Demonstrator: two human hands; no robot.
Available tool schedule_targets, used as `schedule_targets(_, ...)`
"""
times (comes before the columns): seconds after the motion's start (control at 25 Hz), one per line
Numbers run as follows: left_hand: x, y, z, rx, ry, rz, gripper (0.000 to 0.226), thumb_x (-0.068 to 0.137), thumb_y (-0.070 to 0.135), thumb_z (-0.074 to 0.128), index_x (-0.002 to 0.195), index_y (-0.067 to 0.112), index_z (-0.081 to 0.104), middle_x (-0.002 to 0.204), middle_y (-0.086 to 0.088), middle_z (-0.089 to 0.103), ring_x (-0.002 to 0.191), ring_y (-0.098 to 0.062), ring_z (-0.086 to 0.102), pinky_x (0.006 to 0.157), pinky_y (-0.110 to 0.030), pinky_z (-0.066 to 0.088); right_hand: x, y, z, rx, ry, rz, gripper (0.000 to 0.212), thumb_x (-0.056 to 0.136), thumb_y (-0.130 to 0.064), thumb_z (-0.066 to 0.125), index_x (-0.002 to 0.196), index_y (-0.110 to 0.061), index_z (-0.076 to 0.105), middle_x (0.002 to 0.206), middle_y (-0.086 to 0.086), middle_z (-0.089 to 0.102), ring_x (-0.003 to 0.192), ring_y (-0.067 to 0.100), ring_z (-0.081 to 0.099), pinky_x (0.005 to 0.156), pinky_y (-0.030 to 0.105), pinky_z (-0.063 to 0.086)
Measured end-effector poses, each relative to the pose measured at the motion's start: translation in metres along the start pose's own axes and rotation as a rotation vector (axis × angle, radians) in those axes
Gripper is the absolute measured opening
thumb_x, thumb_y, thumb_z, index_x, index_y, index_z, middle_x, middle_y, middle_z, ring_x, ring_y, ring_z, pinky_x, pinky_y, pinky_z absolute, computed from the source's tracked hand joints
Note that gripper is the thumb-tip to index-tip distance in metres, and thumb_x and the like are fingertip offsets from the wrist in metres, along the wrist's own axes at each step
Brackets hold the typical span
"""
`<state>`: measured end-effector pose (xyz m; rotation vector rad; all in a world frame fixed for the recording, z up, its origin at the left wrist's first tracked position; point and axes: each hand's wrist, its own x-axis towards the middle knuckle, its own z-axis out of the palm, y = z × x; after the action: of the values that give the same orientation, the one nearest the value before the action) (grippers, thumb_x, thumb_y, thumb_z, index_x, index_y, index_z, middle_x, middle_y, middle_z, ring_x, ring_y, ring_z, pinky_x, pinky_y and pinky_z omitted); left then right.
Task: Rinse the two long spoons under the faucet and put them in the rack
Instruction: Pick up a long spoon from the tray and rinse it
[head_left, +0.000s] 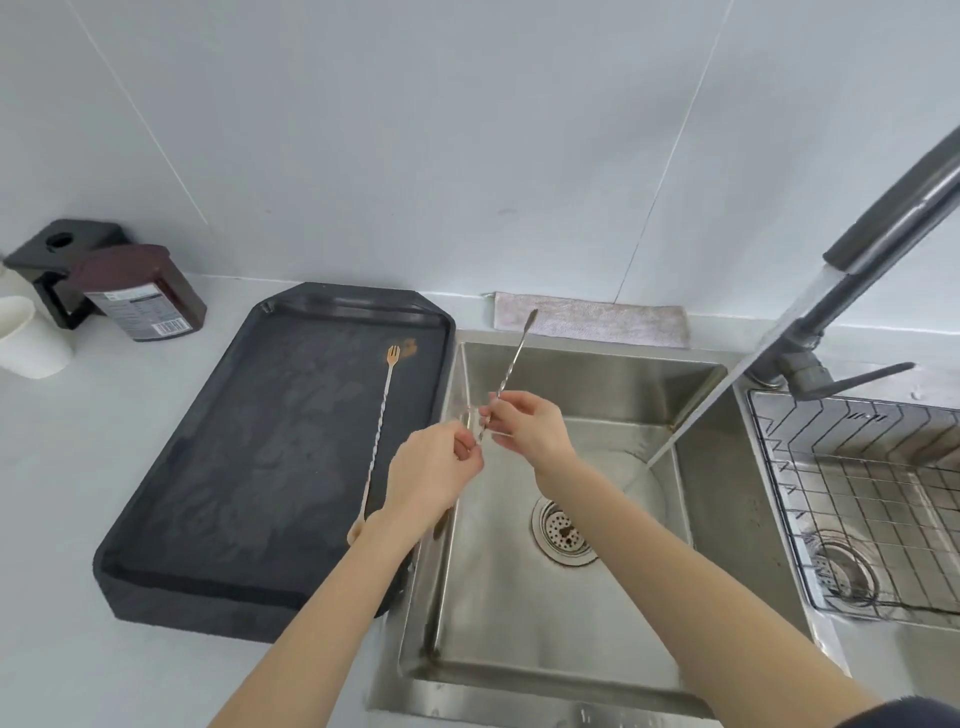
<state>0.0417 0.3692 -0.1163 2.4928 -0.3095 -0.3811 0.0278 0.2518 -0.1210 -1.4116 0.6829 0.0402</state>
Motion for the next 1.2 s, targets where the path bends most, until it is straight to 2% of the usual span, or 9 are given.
schedule_targets(0.16, -0.013, 0.027, 0.035, -0.087, -0.089, 0.077, 0.016, 0.086, 0.022, 0.056, 0.097, 0.012, 0.064, 0.085, 0.005, 0.06, 0.078, -0.013, 0.055, 0.076, -0.027, 0.046, -0.016, 0.001, -0.05, 0.069, 0.085, -0.001, 0.013, 0.089, -0.007, 0.054, 0.101, -0.011, 0.058, 0.072, -0.003, 0.061, 0.065, 0.004, 0.058, 0.062, 0.014, 0.047)
schedule_targets(0.28, -0.018, 0.046, 0.06, -0.115, -0.145, 0.101, 0.018, 0.087, 0.02, 0.056, 0.099, 0.01, 0.065, 0.094, 0.001, 0.067, 0.077, -0.01, 0.054, 0.066, -0.011, 0.039, -0.026, 0.008, -0.087, 0.09, 0.148, -0.012, 0.017, 0.089, -0.007, 0.054, 0.106, -0.008, 0.06, 0.074, -0.004, 0.063, 0.069, 0.005, 0.059, 0.066, 0.016, 0.048)
schedule_targets(0.44, -0.026, 0.063, 0.083, -0.142, -0.158, 0.084, 0.015, 0.086, 0.02, 0.059, 0.096, 0.012, 0.066, 0.101, -0.004, 0.071, 0.076, -0.012, 0.055, 0.075, -0.022, 0.042, -0.032, 0.016, -0.123, 0.115, 0.198, -0.015, 0.018, 0.091, -0.006, 0.052, 0.107, -0.005, 0.061, 0.078, -0.004, 0.064, 0.073, 0.006, 0.06, 0.067, 0.015, 0.049)
schedule_targets(0.6, -0.03, 0.072, 0.093, -0.136, -0.16, 0.094, 0.014, 0.086, 0.02, 0.059, 0.095, 0.012, 0.065, 0.098, -0.003, 0.07, 0.077, -0.013, 0.056, 0.073, -0.022, 0.042, -0.037, 0.015, -0.144, 0.151, 0.228, -0.031, 0.008, 0.088, -0.005, 0.056, 0.088, -0.012, 0.06, 0.082, 0.001, 0.063, 0.073, 0.009, 0.06, 0.065, 0.017, 0.048)
schedule_targets(0.68, -0.031, 0.074, 0.095, -0.128, -0.152, 0.08, 0.012, 0.086, 0.021, 0.06, 0.093, 0.013, 0.065, 0.091, -0.001, 0.067, 0.077, -0.014, 0.056, 0.075, -0.024, 0.044, -0.036, 0.014, -0.153, 0.154, 0.247, -0.051, 0.012, 0.087, -0.006, 0.057, 0.08, -0.016, 0.058, 0.082, 0.002, 0.063, 0.07, 0.008, 0.059, 0.063, 0.017, 0.047)
schedule_targets(0.8, -0.033, 0.075, 0.097, -0.114, -0.147, 0.063, 0.003, 0.084, 0.022, 0.062, 0.086, 0.019, 0.061, 0.084, 0.005, 0.061, 0.077, -0.014, 0.056, 0.077, -0.026, 0.045, -0.033, 0.011, -0.165, 0.173, 0.248, -0.073, 0.01, 0.09, -0.008, 0.054, 0.088, -0.015, 0.059, 0.078, -0.003, 0.064, 0.071, 0.006, 0.06, 0.063, 0.016, 0.047)
schedule_targets(0.92, -0.035, 0.078, 0.099, -0.115, -0.151, 0.053, 0.007, 0.084, 0.022, 0.062, 0.08, 0.023, 0.056, 0.084, 0.006, 0.06, 0.079, -0.014, 0.056, 0.078, -0.027, 0.045, -0.029, 0.003, -0.174, 0.156, 0.221, -0.094, 0.018, 0.092, -0.011, 0.052, 0.08, -0.021, 0.06, 0.077, -0.006, 0.065, 0.068, 0.003, 0.06, 0.059, 0.011, 0.047)
schedule_targets(1.08, -0.039, 0.08, 0.1, -0.125, -0.143, 0.051, 0.005, 0.086, 0.021, 0.06, 0.088, 0.017, 0.061, 0.087, 0.005, 0.06, 0.082, -0.014, 0.058, 0.08, -0.029, 0.047, -0.023, -0.01, -0.181, 0.16, 0.2, -0.094, 0.015, 0.093, -0.015, 0.053, 0.083, -0.014, 0.064, 0.076, -0.003, 0.067, 0.059, 0.002, 0.061, 0.051, 0.009, 0.048)
schedule_targets(1.2, -0.038, 0.078, 0.101, -0.112, -0.133, 0.053, 0.013, 0.087, 0.021, 0.059, 0.095, 0.012, 0.064, 0.093, 0.002, 0.064, 0.084, -0.013, 0.057, 0.078, -0.026, 0.045, -0.024, -0.019, -0.188, 0.161, 0.184, -0.099, 0.019, 0.092, -0.01, 0.054, 0.077, -0.016, 0.064, 0.075, 0.0, 0.066, 0.063, 0.008, 0.058, 0.061, 0.015, 0.047)
